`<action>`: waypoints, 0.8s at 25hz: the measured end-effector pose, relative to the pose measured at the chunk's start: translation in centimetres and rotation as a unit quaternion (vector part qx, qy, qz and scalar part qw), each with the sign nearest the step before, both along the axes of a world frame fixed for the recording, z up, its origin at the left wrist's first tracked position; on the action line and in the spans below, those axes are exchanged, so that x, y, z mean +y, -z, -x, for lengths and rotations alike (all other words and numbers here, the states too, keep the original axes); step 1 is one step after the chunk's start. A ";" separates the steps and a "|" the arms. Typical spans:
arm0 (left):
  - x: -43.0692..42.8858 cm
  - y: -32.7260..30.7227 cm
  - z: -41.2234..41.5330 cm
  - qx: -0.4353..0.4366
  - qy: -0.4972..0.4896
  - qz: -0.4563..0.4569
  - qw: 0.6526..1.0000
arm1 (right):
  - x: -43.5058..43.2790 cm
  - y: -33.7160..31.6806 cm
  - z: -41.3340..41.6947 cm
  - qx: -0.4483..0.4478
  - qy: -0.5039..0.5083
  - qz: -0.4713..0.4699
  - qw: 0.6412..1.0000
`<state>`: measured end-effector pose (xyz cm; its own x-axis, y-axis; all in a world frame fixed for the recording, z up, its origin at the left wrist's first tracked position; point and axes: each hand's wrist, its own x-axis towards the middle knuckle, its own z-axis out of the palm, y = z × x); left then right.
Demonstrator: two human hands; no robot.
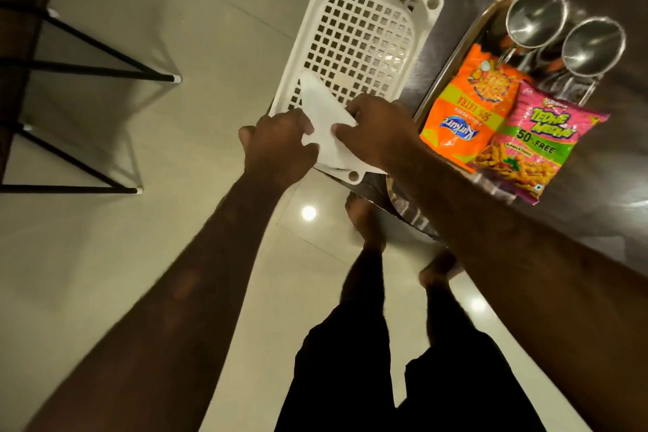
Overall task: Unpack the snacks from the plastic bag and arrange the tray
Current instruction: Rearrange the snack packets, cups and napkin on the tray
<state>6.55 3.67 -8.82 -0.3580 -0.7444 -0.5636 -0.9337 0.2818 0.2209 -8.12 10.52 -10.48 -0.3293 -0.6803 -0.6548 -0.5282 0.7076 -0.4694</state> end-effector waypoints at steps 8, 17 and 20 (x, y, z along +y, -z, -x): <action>-0.2 -1.0 0.1 0.284 -0.301 -0.196 0.889 | 0.9 -2.2 2.2 -0.233 0.198 0.038 0.951; 4.8 -2.4 5.3 0.247 -0.266 -0.363 0.858 | 7.7 -3.5 7.3 -0.309 0.274 0.037 0.910; 8.0 -3.0 6.6 0.217 -0.318 -0.405 0.829 | 10.7 -3.6 9.4 -0.300 0.245 0.028 0.922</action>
<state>-0.04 11.70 -5.82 -0.3381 -0.3003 -0.8919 -0.6189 -0.6430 0.4511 -17.48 21.21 -6.91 -0.1962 -0.5844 -0.7874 0.2148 0.7579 -0.6161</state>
